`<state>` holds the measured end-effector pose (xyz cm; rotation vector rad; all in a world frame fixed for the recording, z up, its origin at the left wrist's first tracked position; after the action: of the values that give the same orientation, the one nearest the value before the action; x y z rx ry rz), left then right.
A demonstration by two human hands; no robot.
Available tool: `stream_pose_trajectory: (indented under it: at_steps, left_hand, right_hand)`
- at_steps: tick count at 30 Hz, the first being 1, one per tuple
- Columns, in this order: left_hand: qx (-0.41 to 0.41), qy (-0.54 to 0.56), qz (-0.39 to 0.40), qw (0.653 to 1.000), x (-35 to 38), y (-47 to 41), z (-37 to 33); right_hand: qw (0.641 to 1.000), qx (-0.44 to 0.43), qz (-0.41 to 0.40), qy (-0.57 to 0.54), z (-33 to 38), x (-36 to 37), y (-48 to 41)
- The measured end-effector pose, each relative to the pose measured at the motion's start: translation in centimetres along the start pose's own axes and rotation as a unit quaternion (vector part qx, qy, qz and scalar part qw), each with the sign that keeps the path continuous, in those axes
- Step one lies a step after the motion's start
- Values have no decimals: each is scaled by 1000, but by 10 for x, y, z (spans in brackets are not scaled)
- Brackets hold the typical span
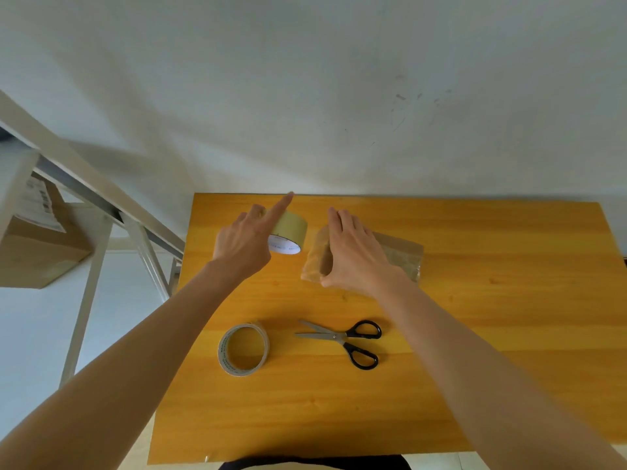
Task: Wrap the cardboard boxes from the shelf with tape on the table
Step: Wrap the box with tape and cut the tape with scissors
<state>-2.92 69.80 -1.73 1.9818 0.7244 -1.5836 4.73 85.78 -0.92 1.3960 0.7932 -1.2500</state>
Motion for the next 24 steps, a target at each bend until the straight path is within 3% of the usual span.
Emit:
stream_pose_trajectory:
  at_steps: [10, 17, 22, 24]
  left_hand:
    - [-56, 145, -144, 977, -31, -1, -15]
    - [-107, 341, -170, 919, -21, -12, -48]
    - [-93, 409, -162, 893, -16, -17, -74]
    - [-77, 400, -155, 900, -15, -18, -82]
  right_hand:
    - [984, 15, 25, -174, -14, -26, 15]
    - [979, 40, 22, -201, -38, -21, 29]
    - [974, 73, -6, -216, -52, -12, 33]
    - [972, 75, -1, -222, -61, -11, 36]
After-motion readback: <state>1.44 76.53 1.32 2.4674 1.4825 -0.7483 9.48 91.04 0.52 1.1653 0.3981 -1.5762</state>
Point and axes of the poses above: each hand's wrist, its own y-axis away from the middle knuckle, its own x-axis out of the palm, z = x × y, the point moved 3 cm from there along -y, towards the middle knuckle, and after that the axes turned 14 degrees about x, right-handed, at the moved point
